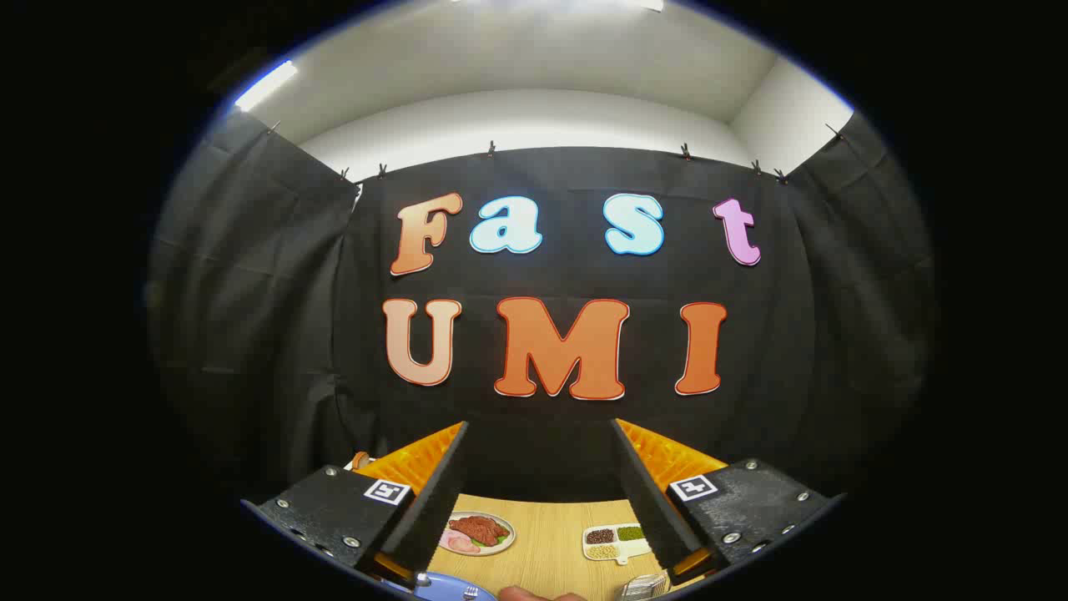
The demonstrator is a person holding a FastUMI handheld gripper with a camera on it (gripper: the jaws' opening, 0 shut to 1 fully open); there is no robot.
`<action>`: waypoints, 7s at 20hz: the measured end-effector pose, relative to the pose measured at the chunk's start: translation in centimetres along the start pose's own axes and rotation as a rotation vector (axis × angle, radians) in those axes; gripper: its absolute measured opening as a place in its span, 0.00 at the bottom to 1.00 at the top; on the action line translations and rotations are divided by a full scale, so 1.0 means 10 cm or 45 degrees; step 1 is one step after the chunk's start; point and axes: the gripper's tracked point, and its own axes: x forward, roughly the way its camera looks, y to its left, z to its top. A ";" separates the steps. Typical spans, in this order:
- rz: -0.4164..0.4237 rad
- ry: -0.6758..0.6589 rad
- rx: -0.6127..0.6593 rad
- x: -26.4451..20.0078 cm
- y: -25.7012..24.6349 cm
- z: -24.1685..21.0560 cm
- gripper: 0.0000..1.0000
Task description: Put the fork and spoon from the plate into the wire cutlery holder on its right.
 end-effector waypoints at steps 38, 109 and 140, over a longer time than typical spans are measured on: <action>0.206 1.709 0.247 -0.88 1.28 -3.58 0.95; 0.187 2.960 -0.037 -1.22 -1.72 -3.56 0.10; 0.299 2.051 0.075 -0.97 0.19 -3.40 0.99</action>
